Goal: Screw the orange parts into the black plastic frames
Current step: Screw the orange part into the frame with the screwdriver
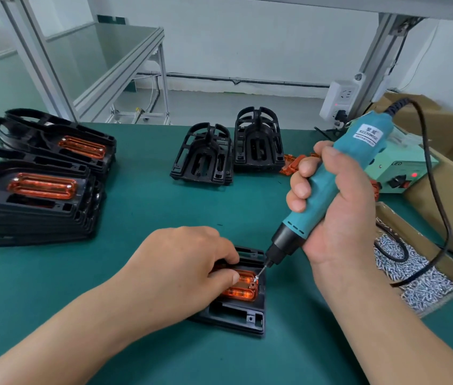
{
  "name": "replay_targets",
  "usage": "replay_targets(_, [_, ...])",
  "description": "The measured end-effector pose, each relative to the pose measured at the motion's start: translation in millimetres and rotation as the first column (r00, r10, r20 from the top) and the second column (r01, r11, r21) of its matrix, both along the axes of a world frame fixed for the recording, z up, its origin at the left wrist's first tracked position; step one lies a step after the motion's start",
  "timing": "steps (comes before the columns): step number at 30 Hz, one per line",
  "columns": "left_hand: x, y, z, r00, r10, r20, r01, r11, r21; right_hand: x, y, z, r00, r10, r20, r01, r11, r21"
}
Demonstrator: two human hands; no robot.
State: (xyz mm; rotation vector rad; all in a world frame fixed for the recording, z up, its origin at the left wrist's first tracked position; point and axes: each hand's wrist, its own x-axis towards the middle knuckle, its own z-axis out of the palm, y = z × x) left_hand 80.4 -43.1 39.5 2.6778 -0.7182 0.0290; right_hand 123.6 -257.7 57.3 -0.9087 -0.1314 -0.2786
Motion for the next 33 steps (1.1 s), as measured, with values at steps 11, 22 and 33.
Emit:
replay_targets(11, [0, -3, -3, 0.997, -0.051, 0.055, 0.042, 0.988, 0.145, -3, 6, 2, 0.998, 0.040, 0.045, -0.037, 0.997, -0.069])
replay_targets(22, [1, -8, -3, 0.998, -0.028, 0.050, 0.017, 0.977, 0.213, -14, 13, 8, 0.973, 0.155, 0.169, -0.129, 0.979, -0.158])
replay_targets(33, [2, -12, -8, 0.999, -0.020, 0.029, 0.014, 0.978, 0.209, -24, 18, 11, 0.860, 0.352, 0.369, -0.232, 0.915, -0.332])
